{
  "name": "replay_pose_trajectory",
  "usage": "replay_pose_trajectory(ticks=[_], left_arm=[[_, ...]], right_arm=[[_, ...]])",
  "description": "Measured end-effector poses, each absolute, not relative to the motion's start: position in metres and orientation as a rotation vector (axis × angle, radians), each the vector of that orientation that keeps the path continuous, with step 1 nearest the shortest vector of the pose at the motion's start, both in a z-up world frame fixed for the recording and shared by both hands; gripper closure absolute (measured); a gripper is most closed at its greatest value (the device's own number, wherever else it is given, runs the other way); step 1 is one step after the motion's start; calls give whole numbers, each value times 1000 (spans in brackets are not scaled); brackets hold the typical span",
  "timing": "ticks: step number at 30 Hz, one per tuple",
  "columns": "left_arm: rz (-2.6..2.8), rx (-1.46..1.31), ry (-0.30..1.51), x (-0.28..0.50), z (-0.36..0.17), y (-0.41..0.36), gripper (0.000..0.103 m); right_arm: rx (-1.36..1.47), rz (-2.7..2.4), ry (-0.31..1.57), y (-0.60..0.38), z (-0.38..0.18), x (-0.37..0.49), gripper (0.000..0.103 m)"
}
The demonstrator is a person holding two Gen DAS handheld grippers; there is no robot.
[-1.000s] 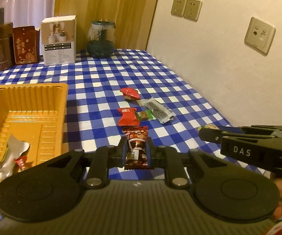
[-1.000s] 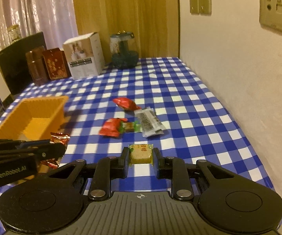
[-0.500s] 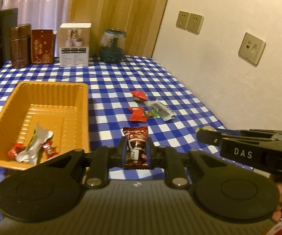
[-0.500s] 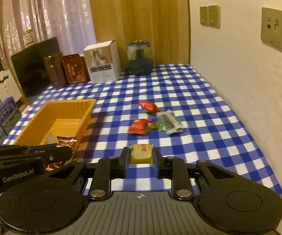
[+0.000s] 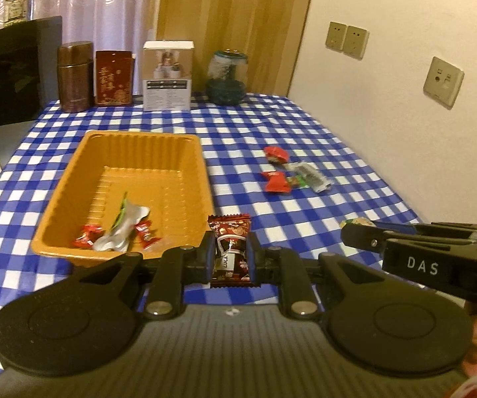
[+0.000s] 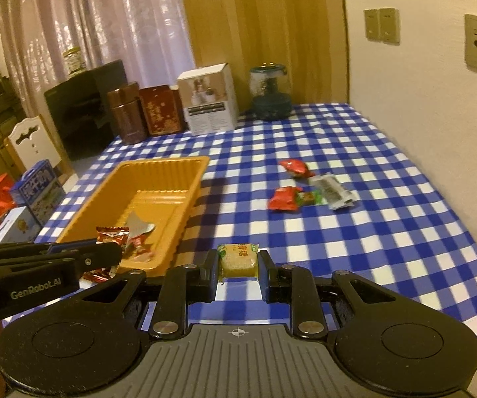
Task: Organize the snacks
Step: 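Carry both packets over the orange tray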
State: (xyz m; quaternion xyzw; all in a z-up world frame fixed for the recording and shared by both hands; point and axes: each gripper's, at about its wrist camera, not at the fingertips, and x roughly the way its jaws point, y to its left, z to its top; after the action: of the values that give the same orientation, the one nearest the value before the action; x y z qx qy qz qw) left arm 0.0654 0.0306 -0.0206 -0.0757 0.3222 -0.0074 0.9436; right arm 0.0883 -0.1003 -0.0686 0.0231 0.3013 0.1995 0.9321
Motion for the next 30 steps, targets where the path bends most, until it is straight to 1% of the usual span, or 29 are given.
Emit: replay_pose_trajectory(ticks=[15, 30], left_arm=[[39, -176, 680, 53, -28, 64, 86], [60, -168, 675, 63, -22, 91, 86]], right_arm=[[12, 476, 624, -59, -76, 85, 78], [8, 537, 612, -31, -72, 103, 78]])
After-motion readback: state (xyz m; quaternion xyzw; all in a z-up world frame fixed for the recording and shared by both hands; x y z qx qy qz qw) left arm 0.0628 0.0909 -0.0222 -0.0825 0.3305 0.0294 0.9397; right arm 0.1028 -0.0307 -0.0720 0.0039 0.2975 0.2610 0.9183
